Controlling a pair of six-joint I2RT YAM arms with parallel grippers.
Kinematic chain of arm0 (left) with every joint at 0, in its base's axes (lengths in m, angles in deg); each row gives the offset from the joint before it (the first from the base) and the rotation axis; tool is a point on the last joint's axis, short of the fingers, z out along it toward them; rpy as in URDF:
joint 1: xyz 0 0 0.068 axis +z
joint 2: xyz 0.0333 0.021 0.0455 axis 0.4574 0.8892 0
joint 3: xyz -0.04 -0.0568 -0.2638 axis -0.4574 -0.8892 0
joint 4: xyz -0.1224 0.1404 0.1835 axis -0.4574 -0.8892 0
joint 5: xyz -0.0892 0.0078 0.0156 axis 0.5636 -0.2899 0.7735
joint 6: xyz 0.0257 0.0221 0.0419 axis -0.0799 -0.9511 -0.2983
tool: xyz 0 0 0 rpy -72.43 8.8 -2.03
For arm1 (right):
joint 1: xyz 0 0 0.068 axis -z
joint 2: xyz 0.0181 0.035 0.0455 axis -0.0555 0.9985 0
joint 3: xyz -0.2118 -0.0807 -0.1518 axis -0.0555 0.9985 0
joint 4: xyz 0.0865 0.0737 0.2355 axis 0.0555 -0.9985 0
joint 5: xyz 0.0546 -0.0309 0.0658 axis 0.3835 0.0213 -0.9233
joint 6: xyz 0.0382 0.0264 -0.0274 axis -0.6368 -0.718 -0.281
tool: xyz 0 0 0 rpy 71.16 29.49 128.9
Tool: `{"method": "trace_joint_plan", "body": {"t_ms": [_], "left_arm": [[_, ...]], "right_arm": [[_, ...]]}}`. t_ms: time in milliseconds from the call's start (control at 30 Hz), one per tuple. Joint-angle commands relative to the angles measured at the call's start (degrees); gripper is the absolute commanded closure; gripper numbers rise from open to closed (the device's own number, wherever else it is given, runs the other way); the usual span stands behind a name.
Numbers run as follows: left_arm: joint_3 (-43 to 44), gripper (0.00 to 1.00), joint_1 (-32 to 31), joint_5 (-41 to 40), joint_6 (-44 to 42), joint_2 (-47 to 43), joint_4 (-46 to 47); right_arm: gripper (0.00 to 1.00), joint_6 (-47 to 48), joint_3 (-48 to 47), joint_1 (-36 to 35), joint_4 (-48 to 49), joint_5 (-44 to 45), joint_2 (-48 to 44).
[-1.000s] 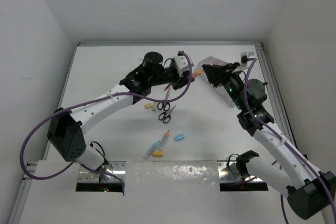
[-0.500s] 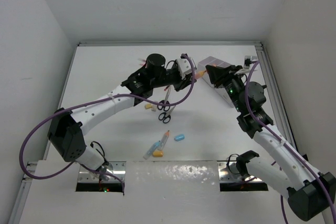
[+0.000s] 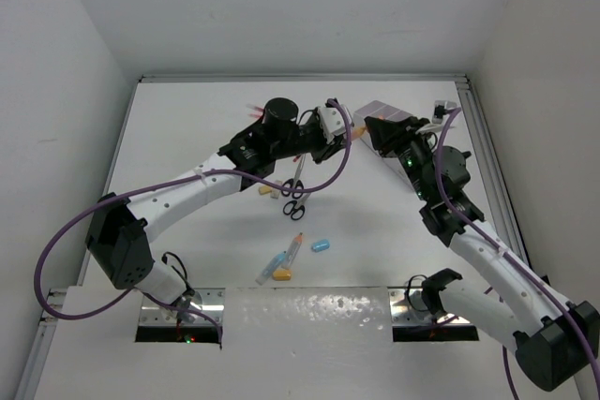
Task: Sort the stationery into containers
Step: Close the pen cap on the pen.
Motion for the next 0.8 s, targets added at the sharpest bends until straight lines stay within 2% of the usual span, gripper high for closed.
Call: {"method": "trace_joint_plan", "body": {"t_ms": [0,233,500,767], "left_arm": [[0.6,1.0,-1.0,-1.2,-2.3,-1.2,5.6],[-0.5,1.0,-0.8,-3.1,-5.6,-1.5,8.4],[-1.5,1.0,-1.0,-1.4,-7.3,-2.1,7.7],[-2.7,1.0,-0.6,-1.5,-6.3,-2.7,6.0]], "right_arm": [[1.0,-0.5,0.8,-1.2,1.9,1.3,0.3],[1.0,-1.4,2.1,-1.1,2.2,1.6,0.9],[1.0,-0.2,1.0,-0.9,2.6,1.6,1.2],[1.0,1.9,-4.2,4.7,-1.5,-2.2,-1.1]]}}
